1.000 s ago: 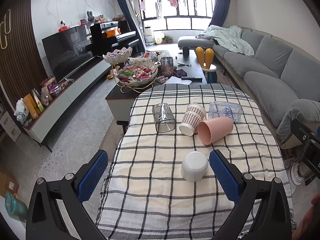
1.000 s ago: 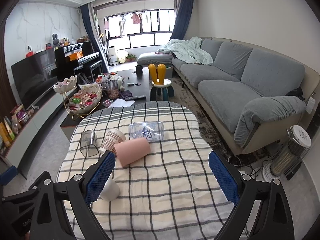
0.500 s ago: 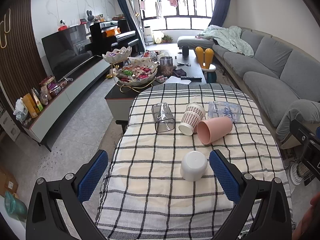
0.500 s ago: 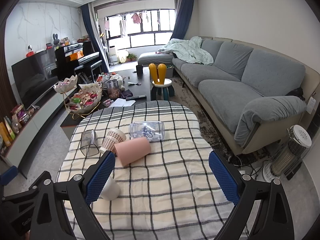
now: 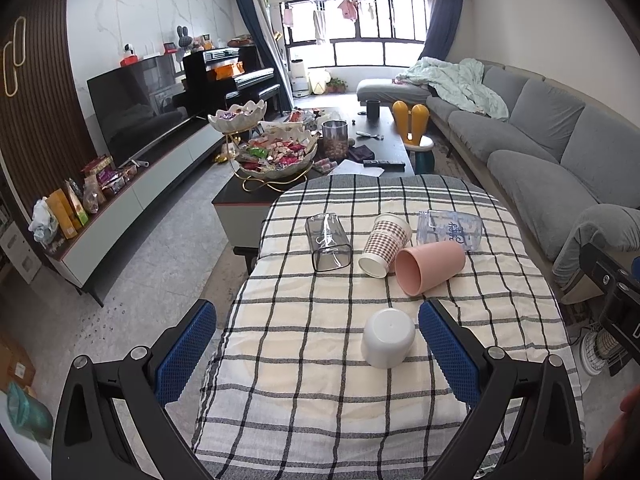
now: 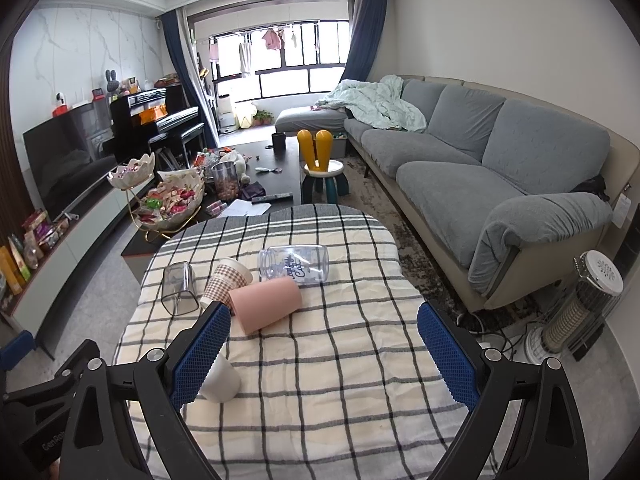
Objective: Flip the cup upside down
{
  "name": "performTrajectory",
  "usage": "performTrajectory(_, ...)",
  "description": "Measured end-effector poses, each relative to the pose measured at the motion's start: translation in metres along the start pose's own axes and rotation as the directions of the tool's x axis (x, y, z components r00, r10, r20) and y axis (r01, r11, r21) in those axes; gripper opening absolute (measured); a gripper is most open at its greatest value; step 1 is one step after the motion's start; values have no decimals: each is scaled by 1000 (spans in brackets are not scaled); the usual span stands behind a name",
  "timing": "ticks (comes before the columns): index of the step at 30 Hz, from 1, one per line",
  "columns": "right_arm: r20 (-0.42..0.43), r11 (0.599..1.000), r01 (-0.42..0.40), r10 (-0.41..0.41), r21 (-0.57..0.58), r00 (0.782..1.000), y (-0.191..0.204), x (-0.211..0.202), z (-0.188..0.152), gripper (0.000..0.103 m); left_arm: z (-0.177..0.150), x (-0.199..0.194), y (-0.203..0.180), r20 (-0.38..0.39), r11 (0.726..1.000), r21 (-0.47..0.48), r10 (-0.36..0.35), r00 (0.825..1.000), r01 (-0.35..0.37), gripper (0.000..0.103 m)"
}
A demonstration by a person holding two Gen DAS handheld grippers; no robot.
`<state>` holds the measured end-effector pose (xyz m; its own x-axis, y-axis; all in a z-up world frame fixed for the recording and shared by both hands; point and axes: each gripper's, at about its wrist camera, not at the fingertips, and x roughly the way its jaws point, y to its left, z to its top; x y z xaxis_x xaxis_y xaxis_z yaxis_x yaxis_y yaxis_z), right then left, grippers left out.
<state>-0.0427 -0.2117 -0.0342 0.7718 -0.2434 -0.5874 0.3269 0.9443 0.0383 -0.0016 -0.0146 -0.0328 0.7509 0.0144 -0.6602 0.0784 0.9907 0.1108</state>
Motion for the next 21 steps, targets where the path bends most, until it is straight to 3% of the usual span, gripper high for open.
performTrajectory(21,-3,1000,1,-1,1,1000,0,0,0,95,2,1,0,-25,1000,-4,-19,1000,19,103)
